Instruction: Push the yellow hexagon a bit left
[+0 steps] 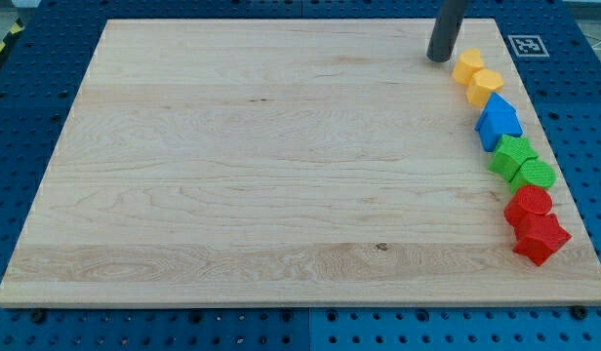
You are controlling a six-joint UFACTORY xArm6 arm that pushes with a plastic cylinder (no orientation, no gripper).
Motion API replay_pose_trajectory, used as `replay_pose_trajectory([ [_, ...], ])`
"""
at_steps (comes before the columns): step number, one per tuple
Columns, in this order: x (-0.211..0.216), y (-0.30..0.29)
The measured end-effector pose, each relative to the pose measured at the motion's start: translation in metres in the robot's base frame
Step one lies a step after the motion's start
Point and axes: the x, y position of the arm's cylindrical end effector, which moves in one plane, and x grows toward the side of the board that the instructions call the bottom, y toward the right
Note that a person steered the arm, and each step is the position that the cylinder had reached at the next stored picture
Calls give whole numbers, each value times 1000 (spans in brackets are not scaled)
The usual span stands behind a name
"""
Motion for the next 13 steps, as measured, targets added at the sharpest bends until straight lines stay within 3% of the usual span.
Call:
replay_pose_trajectory([
  [2,23,10],
  [5,-11,12],
  [11,-13,34],
  [13,5,58],
])
